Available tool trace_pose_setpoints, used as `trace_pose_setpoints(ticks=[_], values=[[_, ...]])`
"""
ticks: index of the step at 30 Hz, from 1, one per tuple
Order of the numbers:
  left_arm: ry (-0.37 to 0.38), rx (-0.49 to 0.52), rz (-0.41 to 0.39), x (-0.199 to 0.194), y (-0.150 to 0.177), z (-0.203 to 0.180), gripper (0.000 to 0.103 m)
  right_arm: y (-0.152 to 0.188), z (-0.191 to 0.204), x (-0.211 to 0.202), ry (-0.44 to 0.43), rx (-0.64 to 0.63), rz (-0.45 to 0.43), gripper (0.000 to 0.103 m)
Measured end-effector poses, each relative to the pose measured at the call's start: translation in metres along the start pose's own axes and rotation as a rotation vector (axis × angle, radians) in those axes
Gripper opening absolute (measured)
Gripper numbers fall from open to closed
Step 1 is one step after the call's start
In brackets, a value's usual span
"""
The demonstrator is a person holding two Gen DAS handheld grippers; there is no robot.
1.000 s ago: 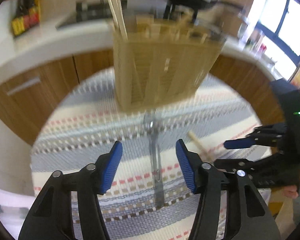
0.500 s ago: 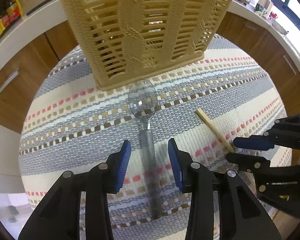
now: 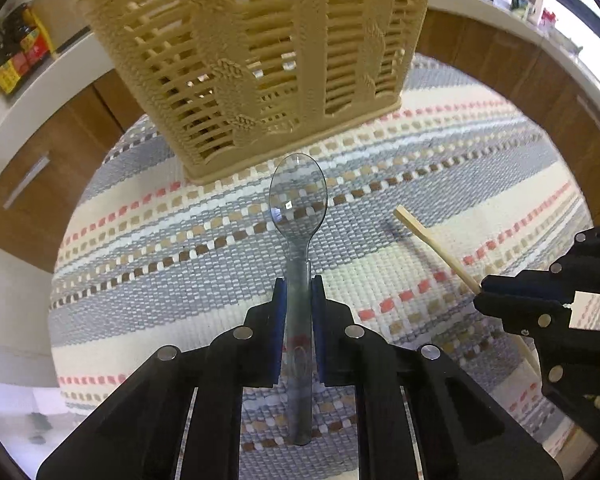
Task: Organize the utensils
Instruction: 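Lift the clear spoon and chopstick up over the beige basket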
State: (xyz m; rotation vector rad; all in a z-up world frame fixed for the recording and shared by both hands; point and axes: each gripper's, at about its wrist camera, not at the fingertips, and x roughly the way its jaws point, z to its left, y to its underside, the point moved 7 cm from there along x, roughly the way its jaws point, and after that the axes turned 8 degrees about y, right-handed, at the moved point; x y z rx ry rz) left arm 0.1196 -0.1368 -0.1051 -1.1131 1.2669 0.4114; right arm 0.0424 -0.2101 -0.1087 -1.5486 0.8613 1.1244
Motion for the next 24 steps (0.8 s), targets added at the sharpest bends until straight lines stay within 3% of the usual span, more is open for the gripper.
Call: trace_pose_setpoints(ticks=[6,10,16,24], values=[[0.048,-0.024,-0.138,-0.044,0.008,0.008,0.010,-0.004,-0.014,-0.031,-0.035,0.011,-0.077,0.004],[0.092,-0.017,-0.268,-0.094,0.008,0.004,0.010,-0.006,-0.022,-0.064,-0.066,0.019,-0.163,0.004],[0.139,0.004,-0.487,-0.178,-0.013,-0.005,0.010,-0.036,-0.027,-0.126,-0.101,0.009,-0.341,0.004],[0.127,0.012,-0.740,-0.250,-0.063,-0.015,0.010,-0.074,-0.032,-0.202,-0.132,0.017,-0.562,0.004]])
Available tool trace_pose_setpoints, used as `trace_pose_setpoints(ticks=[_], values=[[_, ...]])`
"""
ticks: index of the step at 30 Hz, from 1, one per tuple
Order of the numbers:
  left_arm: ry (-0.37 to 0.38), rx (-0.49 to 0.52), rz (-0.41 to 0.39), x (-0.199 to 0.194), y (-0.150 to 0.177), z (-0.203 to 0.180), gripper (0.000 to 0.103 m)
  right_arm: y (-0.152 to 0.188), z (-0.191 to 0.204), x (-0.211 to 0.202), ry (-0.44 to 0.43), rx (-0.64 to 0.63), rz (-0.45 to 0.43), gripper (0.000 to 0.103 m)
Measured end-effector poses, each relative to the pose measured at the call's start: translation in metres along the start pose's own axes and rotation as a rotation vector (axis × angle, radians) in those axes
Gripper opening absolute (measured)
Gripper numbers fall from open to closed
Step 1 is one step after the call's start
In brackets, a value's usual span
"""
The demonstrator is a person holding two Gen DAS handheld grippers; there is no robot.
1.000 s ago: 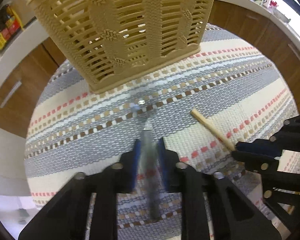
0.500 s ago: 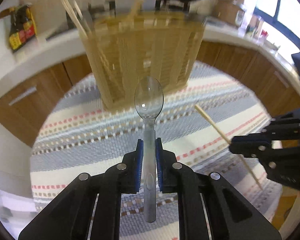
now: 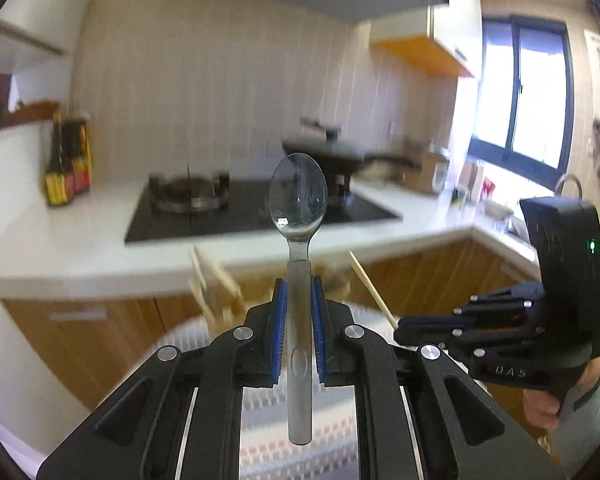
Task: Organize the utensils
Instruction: 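Lift the clear spoon and chopstick up over the beige basket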
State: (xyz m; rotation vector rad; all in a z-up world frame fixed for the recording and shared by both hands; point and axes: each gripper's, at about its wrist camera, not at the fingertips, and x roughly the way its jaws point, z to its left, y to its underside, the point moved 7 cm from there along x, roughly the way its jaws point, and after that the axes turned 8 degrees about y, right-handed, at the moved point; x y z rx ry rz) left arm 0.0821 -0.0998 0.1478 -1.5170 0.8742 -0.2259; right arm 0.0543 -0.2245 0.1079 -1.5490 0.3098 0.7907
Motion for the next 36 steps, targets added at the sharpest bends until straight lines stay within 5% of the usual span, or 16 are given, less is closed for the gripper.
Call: trace_pose_setpoints(ticks=[10,21,26,36], values=[[-0.053,-0.038,-0.242,-0.012,-0.068,0.014,0.010,-0.065,-0.014,-0.016,-0.012,-0.004,-0.275,0.005],[-0.099,-0.031,-0.331,0.046,-0.055,0.035,0.010,-0.109,-0.050,0.023,0.039,0.096,-0.472,0.005],[-0.089,-0.068,-0.367,0.064,-0.039,0.053,0.010,-0.115,-0.071,0.041,0.129,0.131,-0.530,0.004],[-0.095,-0.137,-0.407,0.083,-0.024,0.076,0.010,-0.114,-0.074,0.090,0.188,0.069,-0.496,0.005]])
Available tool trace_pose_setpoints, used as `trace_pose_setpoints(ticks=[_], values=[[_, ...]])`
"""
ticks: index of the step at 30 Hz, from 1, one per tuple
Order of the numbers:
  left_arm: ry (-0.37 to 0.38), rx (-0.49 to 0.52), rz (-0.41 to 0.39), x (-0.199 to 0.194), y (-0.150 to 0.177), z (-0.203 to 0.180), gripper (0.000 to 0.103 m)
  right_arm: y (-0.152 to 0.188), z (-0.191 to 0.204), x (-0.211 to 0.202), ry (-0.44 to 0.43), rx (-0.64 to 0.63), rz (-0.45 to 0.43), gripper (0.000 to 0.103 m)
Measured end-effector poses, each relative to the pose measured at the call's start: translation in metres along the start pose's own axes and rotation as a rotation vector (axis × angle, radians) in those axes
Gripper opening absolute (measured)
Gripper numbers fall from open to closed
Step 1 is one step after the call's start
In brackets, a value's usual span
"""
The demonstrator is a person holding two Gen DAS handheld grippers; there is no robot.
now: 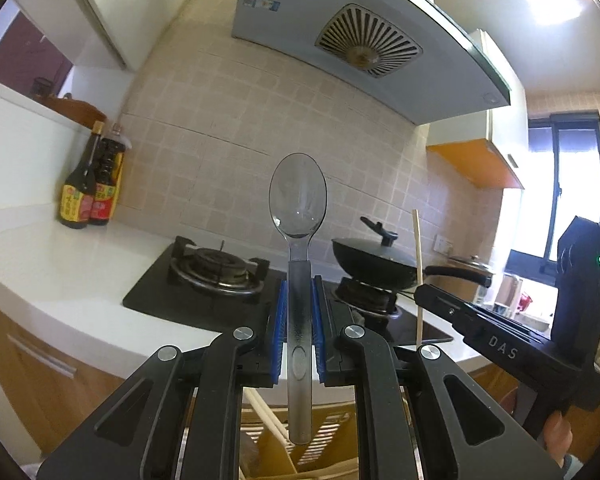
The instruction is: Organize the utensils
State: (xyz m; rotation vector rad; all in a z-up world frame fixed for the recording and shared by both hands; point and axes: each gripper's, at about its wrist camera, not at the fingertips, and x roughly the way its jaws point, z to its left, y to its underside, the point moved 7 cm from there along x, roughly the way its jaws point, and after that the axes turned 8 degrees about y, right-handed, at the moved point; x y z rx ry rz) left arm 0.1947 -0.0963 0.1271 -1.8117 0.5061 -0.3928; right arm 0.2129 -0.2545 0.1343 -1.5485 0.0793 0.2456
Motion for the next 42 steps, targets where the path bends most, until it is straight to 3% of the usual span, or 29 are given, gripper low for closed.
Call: trace_pose_setpoints(ticks=[6,15,18,22,24,34,37,42], values=[[-0.044,-0.006,0.005,0.008,0.015,0.011,0.010,0.009,-0.008,0.008,0.032,0.010,-0.007,0.005],[-0.041,0.027,0.026,0.008,0.032,0.010,0.012,0.024,-0.018,0.008,0.035,0.037,-0.007,0.005],[-0.027,0.022,0.033,0.002,0.033,0.011,0.022,0.029,-0.020,0.003,0.002,0.059,0.018,0.010],[-0.018,0.009,0.035,-0.013,0.030,0.011,0.028,0.035,-0.025,-0.013,0.001,0.095,0.025,0.036],[-0.016,0.010,0.032,-0.021,0.027,0.009,0.036,0.036,-0.026,-0.022,-0.002,0.106,0.027,0.042],[-0.007,0.030,0.067,-0.081,0.024,-0.009,0.054,0.046,0.007,-0.094,-0.053,0.055,0.050,0.042],[-0.026,0.040,0.082,-0.098,0.033,-0.012,0.056,0.058,0.018,-0.112,-0.049,0.032,0.062,0.042],[-0.073,0.075,0.117,-0.118,0.056,-0.017,0.069,0.092,0.018,-0.131,-0.027,0.068,0.101,0.045]])
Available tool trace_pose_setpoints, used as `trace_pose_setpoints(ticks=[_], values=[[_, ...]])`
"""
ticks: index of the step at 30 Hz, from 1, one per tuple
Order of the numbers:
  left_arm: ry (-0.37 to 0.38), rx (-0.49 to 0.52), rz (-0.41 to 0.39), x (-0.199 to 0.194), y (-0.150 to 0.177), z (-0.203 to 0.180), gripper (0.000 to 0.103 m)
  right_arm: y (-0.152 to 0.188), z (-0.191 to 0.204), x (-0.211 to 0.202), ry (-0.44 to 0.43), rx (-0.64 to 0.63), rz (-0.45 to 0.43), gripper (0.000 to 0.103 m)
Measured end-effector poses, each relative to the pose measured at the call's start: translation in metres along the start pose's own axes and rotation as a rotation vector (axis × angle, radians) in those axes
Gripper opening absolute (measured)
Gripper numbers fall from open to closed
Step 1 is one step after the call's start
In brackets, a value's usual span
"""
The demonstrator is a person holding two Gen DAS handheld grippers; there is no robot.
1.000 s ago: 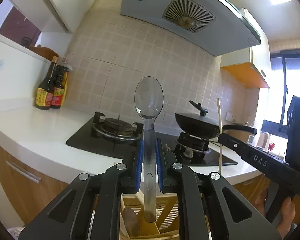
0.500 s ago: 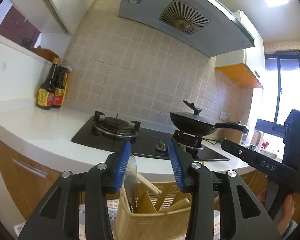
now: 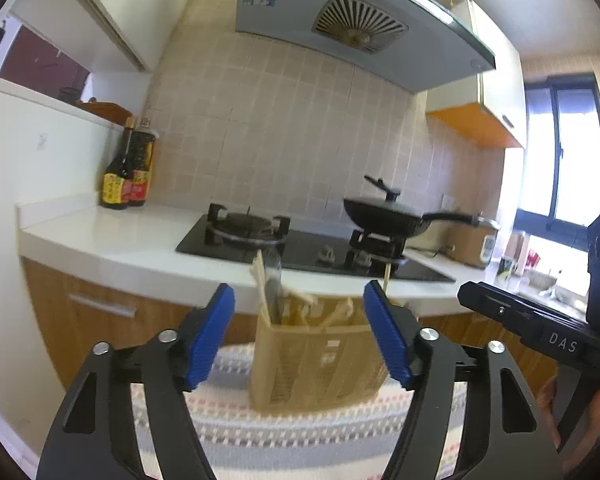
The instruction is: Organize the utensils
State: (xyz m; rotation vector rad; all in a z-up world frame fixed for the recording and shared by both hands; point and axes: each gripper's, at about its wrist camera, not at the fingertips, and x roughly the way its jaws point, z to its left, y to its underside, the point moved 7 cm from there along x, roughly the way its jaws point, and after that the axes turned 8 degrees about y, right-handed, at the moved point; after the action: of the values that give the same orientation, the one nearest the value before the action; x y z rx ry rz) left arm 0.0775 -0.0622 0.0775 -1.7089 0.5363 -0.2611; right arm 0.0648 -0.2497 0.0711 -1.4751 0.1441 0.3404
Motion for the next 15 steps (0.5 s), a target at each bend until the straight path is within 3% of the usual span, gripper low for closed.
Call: trace_pose_setpoints(ticks=[3,6,15], values=[[-0.048,0.034,0.003,-0.008,0.015,-0.001,0.081,0.021,-0.007,-0.003,0.057,0.030,0.000,0.059],[-0.141,0.078,-0.001,-0.008,0.035,0.002,0.086,0.050,-0.013,0.001,0.193,0.015,-0.023,0.064],[-0.252,0.089,0.016,-0.003,0.069,0.021,0.091,0.093,-0.024,0.023,0.227,0.019,0.036,0.073]])
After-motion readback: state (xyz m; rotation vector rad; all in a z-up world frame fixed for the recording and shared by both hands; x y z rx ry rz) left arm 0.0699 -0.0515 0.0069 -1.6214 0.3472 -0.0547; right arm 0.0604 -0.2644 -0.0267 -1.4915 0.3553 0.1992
